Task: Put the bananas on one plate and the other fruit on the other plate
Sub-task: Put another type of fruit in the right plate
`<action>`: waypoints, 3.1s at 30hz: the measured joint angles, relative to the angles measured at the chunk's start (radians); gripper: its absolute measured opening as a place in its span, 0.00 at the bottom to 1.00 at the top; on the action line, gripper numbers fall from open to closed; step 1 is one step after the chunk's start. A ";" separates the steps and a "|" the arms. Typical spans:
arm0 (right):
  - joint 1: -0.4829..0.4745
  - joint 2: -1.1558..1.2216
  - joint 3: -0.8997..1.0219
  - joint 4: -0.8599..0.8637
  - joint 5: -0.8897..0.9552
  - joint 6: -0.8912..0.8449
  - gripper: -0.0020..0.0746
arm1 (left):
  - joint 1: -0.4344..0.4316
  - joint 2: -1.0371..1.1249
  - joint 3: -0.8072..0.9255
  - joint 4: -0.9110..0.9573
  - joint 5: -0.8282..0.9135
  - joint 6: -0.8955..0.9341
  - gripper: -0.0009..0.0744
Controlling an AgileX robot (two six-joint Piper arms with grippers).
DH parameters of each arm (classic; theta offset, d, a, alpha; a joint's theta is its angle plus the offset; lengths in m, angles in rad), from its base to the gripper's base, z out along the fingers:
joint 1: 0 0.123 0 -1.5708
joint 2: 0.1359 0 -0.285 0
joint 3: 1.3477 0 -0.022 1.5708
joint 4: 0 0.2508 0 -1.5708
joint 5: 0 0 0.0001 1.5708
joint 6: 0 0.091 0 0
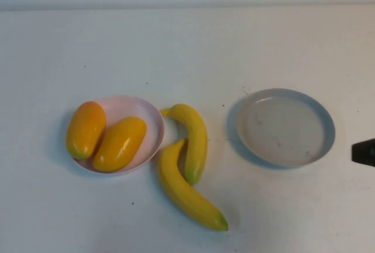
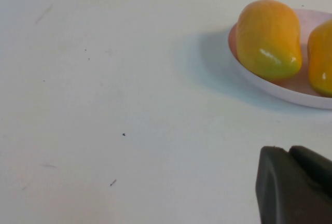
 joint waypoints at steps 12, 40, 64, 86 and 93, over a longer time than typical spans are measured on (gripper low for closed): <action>0.434 0.492 -0.319 -0.188 -0.036 0.149 0.01 | 0.000 0.000 0.000 0.000 0.000 0.000 0.01; 0.501 1.254 -1.234 -0.404 0.210 0.343 0.58 | 0.000 0.000 0.000 0.000 0.000 0.000 0.01; 0.501 1.217 -1.264 -0.578 0.239 0.438 0.45 | 0.000 0.000 0.000 0.000 0.000 0.000 0.01; 0.251 0.957 -0.813 -0.713 0.126 0.620 0.45 | 0.000 0.000 0.000 0.000 0.000 0.000 0.01; 0.251 0.957 -0.810 -0.713 0.078 0.622 0.48 | 0.000 0.000 0.000 0.000 0.000 0.000 0.01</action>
